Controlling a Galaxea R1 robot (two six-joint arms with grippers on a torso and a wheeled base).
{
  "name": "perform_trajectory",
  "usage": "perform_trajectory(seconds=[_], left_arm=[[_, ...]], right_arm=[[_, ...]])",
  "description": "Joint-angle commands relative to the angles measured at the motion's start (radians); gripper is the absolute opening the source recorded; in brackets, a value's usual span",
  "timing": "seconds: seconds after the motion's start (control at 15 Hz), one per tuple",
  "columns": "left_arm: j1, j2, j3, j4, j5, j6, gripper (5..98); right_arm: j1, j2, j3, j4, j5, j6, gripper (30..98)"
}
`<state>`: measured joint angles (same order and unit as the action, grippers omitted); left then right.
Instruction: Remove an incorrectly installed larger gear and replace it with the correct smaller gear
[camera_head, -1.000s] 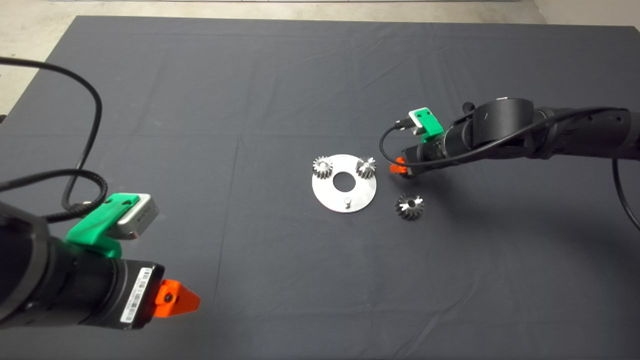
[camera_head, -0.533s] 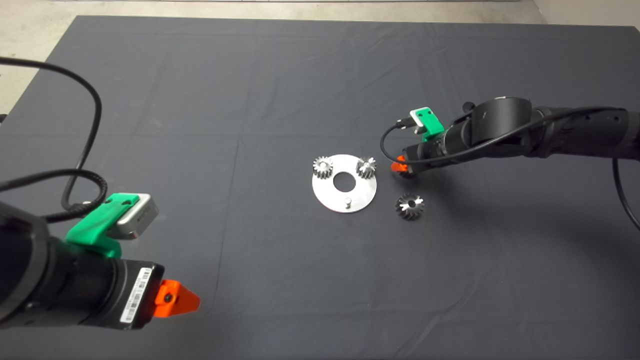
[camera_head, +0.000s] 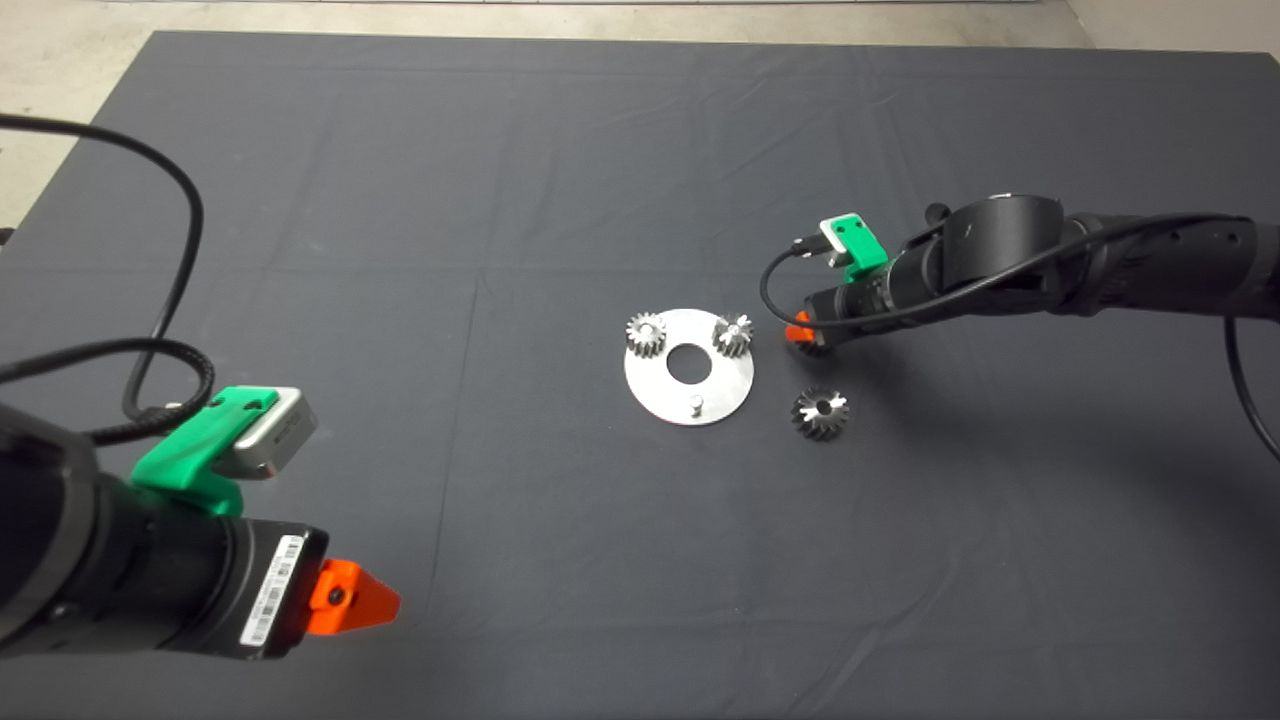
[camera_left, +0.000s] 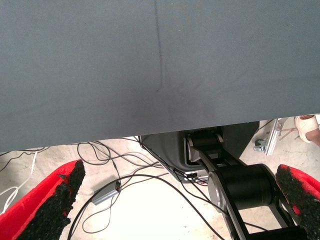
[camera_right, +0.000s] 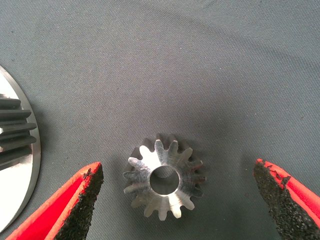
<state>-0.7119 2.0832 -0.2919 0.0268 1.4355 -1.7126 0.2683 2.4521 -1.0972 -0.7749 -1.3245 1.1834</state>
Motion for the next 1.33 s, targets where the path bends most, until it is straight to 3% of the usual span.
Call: perform_trajectory(seconds=[0.0, 0.33, 0.4, 0.73, 1.0, 1.07, 1.27], left_arm=[[-0.005, -0.001, 0.016, -0.016, 0.000, -0.004, 97.9], [-0.005, -0.001, 0.016, -0.016, 0.000, -0.004, 97.9], [-0.005, -0.001, 0.016, -0.016, 0.000, -0.004, 97.9], [-0.005, -0.001, 0.016, -0.016, 0.000, -0.006, 97.9], [-0.005, -0.001, 0.016, -0.016, 0.000, -0.007, 97.9], [-0.005, -0.001, 0.016, -0.016, 0.000, -0.007, 97.9], [-0.005, -0.001, 0.016, -0.016, 0.000, -0.007, 97.9]], right_arm=[[0.012, 0.003, -0.013, -0.030, 0.004, 0.005, 79.6], [-0.003, 0.003, -0.015, -0.030, 0.004, 0.007, 79.1], [-0.004, 0.003, -0.015, -0.030, 0.005, 0.007, 75.5], [-0.003, 0.003, -0.010, -0.029, 0.033, 0.010, 73.8], [-0.003, 0.005, -0.010, -0.029, 0.033, 0.013, 69.9], [-0.003, 0.005, -0.010, -0.029, 0.033, 0.023, 66.2], [-0.003, 0.003, -0.010, -0.029, 0.033, 0.030, 65.2]])
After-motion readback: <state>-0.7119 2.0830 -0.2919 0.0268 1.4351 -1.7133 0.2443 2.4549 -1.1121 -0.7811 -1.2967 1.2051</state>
